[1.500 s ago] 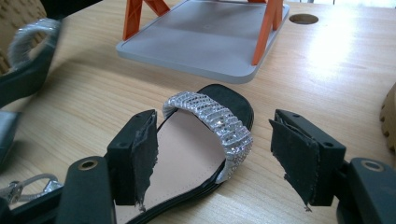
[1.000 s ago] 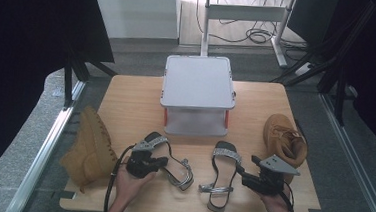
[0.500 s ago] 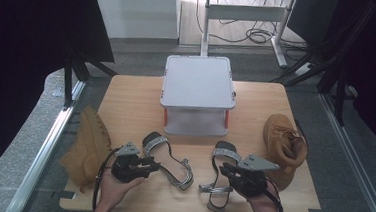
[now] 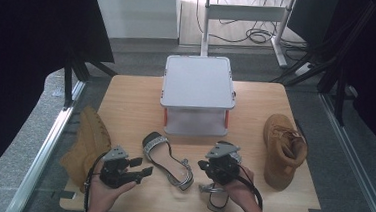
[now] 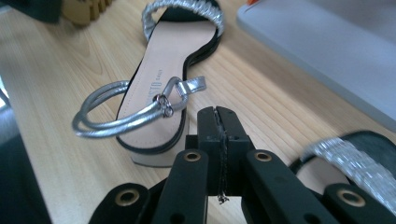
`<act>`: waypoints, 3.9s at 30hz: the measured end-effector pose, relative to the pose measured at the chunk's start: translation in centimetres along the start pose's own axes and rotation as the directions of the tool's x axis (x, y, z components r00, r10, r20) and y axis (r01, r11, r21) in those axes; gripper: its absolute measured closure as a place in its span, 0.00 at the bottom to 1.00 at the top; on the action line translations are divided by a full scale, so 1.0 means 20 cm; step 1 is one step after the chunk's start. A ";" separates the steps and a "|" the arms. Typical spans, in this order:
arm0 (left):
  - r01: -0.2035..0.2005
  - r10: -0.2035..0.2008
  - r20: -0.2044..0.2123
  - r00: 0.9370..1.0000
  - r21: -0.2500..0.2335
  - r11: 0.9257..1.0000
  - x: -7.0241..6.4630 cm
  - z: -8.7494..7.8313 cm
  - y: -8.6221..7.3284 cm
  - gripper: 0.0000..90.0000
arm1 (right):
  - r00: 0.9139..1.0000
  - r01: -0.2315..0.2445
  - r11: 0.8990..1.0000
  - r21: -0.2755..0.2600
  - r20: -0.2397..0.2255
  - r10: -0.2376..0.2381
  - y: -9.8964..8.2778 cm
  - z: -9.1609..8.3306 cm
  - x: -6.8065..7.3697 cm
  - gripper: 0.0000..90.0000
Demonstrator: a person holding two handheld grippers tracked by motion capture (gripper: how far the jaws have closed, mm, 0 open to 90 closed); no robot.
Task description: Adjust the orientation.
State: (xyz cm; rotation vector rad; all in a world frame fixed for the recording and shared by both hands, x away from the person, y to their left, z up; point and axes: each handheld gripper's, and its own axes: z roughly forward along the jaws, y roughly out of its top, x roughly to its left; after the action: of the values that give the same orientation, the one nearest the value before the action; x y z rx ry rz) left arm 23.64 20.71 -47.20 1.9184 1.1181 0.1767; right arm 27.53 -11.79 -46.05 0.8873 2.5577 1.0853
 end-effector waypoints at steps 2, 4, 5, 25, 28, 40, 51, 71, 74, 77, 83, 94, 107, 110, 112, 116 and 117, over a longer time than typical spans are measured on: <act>0.007 -0.007 -0.006 1.000 -0.007 1.000 0.01 -0.01 0.00 0.46 | 1.000 0.015 0.999 0.031 0.000 -0.015 0.02 0.04 0.00 0.99; 0.014 -0.014 -0.017 1.000 -0.016 1.000 0.02 -0.03 -0.01 0.46 | 1.000 0.020 0.998 0.062 -0.002 -0.020 0.04 0.08 0.00 0.99; 0.013 -0.013 -0.017 1.000 -0.019 1.000 0.02 -0.04 -0.01 0.46 | 1.000 0.023 0.997 0.072 0.000 -0.023 0.04 0.10 0.00 1.00; 0.075 -0.074 0.016 0.997 -0.060 0.995 0.09 -0.11 -0.04 0.47 | 0.999 0.046 0.986 0.163 -0.017 -0.044 0.05 0.21 0.05 1.00; 0.065 -0.065 -0.002 0.998 -0.060 0.996 0.08 -0.12 -0.03 0.47 | 0.998 0.060 0.983 0.172 -0.008 -0.060 0.06 0.22 0.07 1.00; 0.084 -0.084 0.002 0.996 -0.054 0.995 0.10 -0.10 -0.04 0.46 | 0.988 0.148 0.971 0.190 -0.074 -0.136 0.09 0.26 0.21 1.00; 0.094 -0.094 0.000 0.996 -0.069 0.993 0.12 -0.12 -0.04 0.46 | 0.974 0.199 0.965 0.169 -0.144 -0.176 0.13 0.31 0.33 1.00; 0.118 -0.120 -0.013 0.993 -0.096 0.988 0.16 -0.18 -0.05 0.46 | 0.961 0.190 0.976 0.105 -0.222 -0.163 0.17 0.41 0.45 1.00; 0.124 -0.126 -0.016 0.992 -0.102 0.987 0.16 -0.19 -0.05 0.46 | 0.960 0.191 0.976 0.099 -0.228 -0.165 0.19 0.43 0.48 1.00; 0.125 -0.128 -0.021 0.992 -0.106 0.986 0.18 -0.20 -0.05 0.46 | 0.955 0.202 0.976 0.087 -0.237 -0.176 0.20 0.46 0.49 1.00; 0.132 -0.135 -0.022 0.991 -0.111 0.985 0.18 -0.21 -0.05 0.46 | 0.954 0.204 0.976 0.075 -0.240 -0.181 0.22 0.49 0.52 1.00; 0.127 -0.130 -0.018 0.991 -0.103 0.986 0.18 -0.21 -0.06 0.47 | 0.957 0.199 0.979 0.047 -0.226 -0.184 0.24 0.53 0.56 1.00; 0.126 -0.130 -0.030 0.991 -0.121 0.985 0.18 -0.23 -0.06 0.46 | 0.964 0.199 0.980 -0.011 -0.178 -0.198 0.19 0.32 0.51 0.99; 0.125 -0.130 -0.032 0.991 -0.121 0.985 0.18 -0.23 -0.06 0.46 | 0.966 0.202 0.979 -0.024 -0.158 -0.203 0.17 0.28 0.49 1.00; 0.128 -0.133 -0.034 0.991 -0.120 0.985 0.18 -0.23 -0.06 0.46 | 0.971 0.179 0.983 -0.040 -0.151 -0.183 0.13 0.23 0.46 0.99; 0.122 -0.126 -0.031 0.992 -0.116 0.986 0.17 -0.22 -0.05 0.46 | 0.977 0.152 0.987 -0.055 -0.142 -0.159 0.09 0.17 0.43 0.99; 0.118 -0.123 -0.032 0.992 -0.114 0.986 0.17 -0.22 -0.05 0.46 | 0.979 0.147 0.987 -0.061 -0.137 -0.154 0.08 0.16 0.42 0.99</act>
State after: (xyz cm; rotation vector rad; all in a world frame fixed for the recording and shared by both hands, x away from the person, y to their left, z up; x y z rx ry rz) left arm 22.82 26.18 -46.34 1.7498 1.2209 0.2060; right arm 22.90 -3.97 -47.02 0.6133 2.6470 1.1996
